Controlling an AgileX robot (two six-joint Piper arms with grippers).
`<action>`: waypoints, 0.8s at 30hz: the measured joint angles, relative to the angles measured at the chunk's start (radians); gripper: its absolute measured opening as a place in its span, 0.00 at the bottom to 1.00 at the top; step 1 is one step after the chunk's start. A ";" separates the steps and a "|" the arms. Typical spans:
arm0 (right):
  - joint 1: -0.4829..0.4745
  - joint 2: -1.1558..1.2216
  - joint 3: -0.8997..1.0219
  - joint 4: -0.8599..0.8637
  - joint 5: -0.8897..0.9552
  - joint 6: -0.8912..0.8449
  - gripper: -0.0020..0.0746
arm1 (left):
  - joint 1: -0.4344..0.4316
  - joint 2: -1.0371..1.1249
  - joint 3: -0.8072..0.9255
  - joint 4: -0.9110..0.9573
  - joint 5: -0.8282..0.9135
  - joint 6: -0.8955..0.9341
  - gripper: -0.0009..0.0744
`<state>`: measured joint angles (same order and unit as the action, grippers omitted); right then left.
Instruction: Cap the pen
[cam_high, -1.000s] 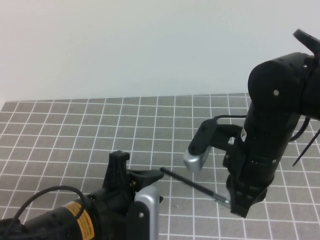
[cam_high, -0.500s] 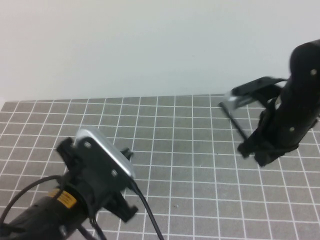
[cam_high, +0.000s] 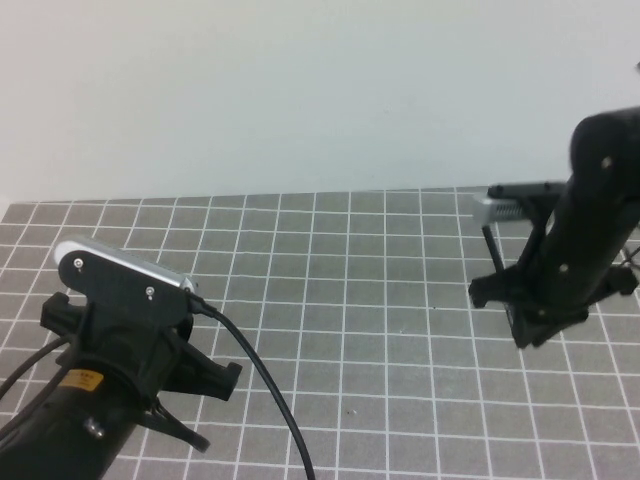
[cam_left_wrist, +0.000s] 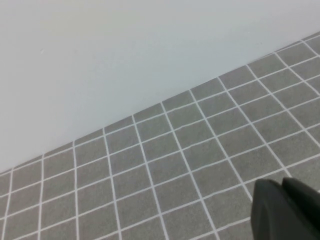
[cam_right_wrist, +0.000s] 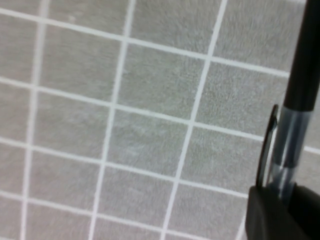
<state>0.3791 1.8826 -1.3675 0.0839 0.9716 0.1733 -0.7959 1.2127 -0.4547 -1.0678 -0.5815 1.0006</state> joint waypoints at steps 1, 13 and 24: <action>0.000 0.021 0.000 0.000 0.000 0.013 0.10 | 0.000 0.000 0.000 0.000 0.000 0.000 0.01; 0.000 0.115 0.000 0.006 -0.002 0.063 0.10 | 0.000 0.000 0.000 -0.007 0.000 0.000 0.01; 0.000 0.171 0.000 0.035 -0.007 0.063 0.10 | 0.000 0.000 0.000 -0.007 0.000 0.005 0.01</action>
<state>0.3791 2.0541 -1.3675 0.1186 0.9645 0.2365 -0.7959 1.2127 -0.4547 -1.0745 -0.5815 1.0051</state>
